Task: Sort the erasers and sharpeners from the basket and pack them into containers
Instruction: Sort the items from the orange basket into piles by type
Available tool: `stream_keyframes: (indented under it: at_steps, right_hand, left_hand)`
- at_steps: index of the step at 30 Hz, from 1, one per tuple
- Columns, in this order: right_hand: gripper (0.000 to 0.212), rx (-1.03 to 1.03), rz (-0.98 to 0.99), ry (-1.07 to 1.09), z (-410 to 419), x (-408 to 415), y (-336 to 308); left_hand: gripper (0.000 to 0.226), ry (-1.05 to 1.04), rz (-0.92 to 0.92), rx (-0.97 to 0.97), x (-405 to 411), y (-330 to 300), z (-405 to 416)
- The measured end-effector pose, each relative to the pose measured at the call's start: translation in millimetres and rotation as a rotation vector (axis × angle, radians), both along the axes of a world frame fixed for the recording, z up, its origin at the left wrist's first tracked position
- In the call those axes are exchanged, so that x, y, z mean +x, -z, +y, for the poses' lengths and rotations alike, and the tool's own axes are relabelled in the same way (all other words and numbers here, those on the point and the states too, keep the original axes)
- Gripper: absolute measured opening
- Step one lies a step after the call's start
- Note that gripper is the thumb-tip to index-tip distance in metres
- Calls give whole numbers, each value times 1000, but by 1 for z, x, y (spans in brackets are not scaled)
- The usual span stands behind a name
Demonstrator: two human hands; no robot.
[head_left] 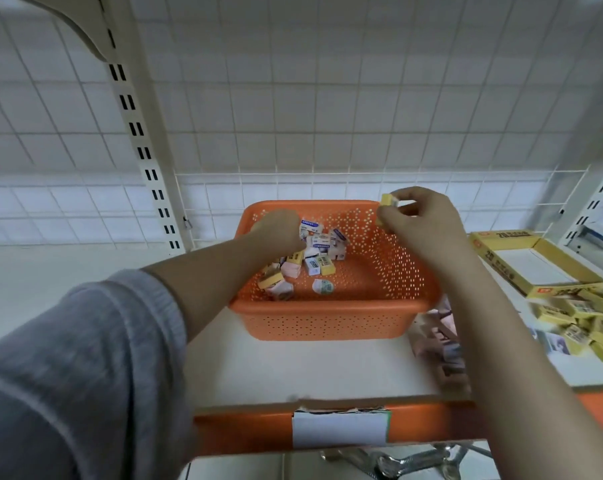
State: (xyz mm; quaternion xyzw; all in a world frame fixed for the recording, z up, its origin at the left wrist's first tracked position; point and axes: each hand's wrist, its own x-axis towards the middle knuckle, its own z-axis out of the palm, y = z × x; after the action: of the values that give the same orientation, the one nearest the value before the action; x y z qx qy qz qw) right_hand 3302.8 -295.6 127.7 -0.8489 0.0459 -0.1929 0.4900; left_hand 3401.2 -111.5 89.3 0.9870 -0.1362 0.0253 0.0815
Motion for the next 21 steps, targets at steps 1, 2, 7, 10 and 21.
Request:
stream_keyframes:
  at_steps: [1, 2, 7, 10, 21]
  right_hand:
    - [14, 45, -35, 31, -3, -10, 2]
    - [14, 88, -61, 60, -6, -18, 4]
    - [11, 262, -106, 134, -13, -47, 11]
    - [10, 303, -130, 161, -17, -57, 13]
    - [33, 323, -221, 404, -106, -89, 22]
  left_hand:
    - [30, 6, -7, 20, 2, 3, -3]
    - [34, 20, -8, 42, 4, 7, -7]
    - [37, 14, 22, 109, 4, 13, -16]
    - [25, 15, 25, 55, -3, -3, -16]
    - [38, 280, -320, -681, -121, -40, -91]
